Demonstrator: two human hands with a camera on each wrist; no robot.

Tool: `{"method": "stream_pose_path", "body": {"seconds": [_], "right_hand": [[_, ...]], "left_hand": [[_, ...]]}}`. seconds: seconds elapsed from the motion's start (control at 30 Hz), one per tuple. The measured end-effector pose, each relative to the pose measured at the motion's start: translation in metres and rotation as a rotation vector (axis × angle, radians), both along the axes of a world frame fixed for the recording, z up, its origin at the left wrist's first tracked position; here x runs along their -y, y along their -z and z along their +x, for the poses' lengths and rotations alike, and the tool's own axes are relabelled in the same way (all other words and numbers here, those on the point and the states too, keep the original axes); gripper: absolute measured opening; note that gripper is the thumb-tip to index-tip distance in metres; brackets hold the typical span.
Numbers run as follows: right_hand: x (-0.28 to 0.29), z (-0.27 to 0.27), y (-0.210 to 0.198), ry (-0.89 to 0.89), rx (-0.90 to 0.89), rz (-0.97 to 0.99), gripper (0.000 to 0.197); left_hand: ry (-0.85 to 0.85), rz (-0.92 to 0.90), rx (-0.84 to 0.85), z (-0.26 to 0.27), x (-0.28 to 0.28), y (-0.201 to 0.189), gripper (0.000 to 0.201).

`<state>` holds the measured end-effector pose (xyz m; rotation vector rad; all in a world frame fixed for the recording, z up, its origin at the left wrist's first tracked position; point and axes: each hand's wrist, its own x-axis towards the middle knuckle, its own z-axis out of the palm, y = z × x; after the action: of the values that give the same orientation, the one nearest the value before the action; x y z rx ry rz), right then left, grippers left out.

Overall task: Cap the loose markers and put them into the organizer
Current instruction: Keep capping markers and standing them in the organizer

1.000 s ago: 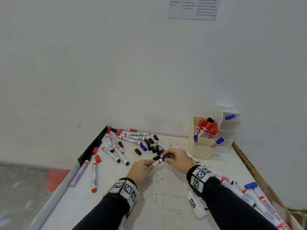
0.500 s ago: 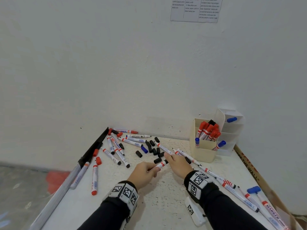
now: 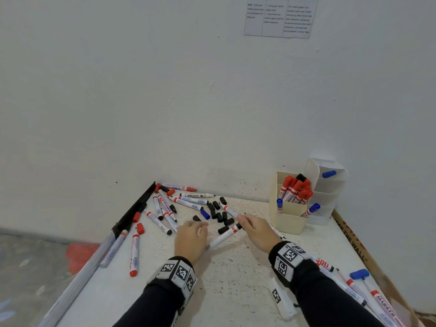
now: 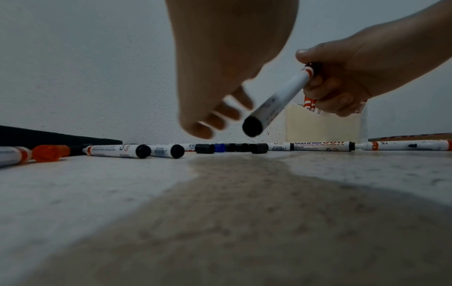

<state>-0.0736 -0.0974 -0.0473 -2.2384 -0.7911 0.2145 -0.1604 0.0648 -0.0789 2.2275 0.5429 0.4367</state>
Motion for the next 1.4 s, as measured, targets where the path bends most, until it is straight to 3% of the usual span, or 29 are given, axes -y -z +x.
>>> {"method": "stream_pose_path", "body": {"seconds": [0.07,0.17,0.23,0.33,0.5,0.6,0.77,0.9,1.03,1.27,1.4], "right_hand": [[0.003,0.005,-0.004,0.064,0.024,0.049,0.033],[0.010,0.013,-0.014,0.152,0.067,0.145,0.030],[0.015,0.018,-0.023,0.189,0.052,0.254,0.022],[0.024,0.024,-0.044,0.209,0.072,0.358,0.012],[0.046,0.056,-0.074,0.404,0.207,0.475,0.022],[0.062,0.072,-0.083,0.508,0.283,0.458,0.025],[0.080,0.089,-0.087,0.610,0.312,0.424,0.026],[0.084,0.096,-0.084,0.610,0.319,0.383,0.026],[0.078,0.094,-0.085,0.565,0.378,0.291,0.029],[0.072,0.111,-0.102,0.641,0.563,0.442,0.028],[0.063,0.120,-0.107,0.647,0.538,0.330,0.029]], "left_hand": [[-0.131,0.188,-0.188,-0.002,-0.008,0.004,0.040],[-0.115,0.191,-0.468,-0.002,-0.008,0.003,0.047],[-0.115,0.220,-0.530,0.000,-0.007,0.005,0.041],[-0.157,0.216,-0.484,0.000,-0.008,0.006,0.035],[-0.189,0.096,-0.422,-0.001,-0.010,0.005,0.026],[-0.187,-0.008,-0.405,-0.002,-0.010,0.010,0.035],[-0.082,0.074,-0.360,-0.003,-0.011,0.016,0.047],[-0.032,0.096,-0.396,-0.001,-0.011,0.014,0.026],[-0.112,-0.025,-0.255,0.000,-0.011,0.013,0.005],[-0.047,-0.180,-0.063,0.005,-0.004,0.007,0.043],[-0.036,-0.230,-0.049,0.002,-0.002,0.004,0.049]]}}
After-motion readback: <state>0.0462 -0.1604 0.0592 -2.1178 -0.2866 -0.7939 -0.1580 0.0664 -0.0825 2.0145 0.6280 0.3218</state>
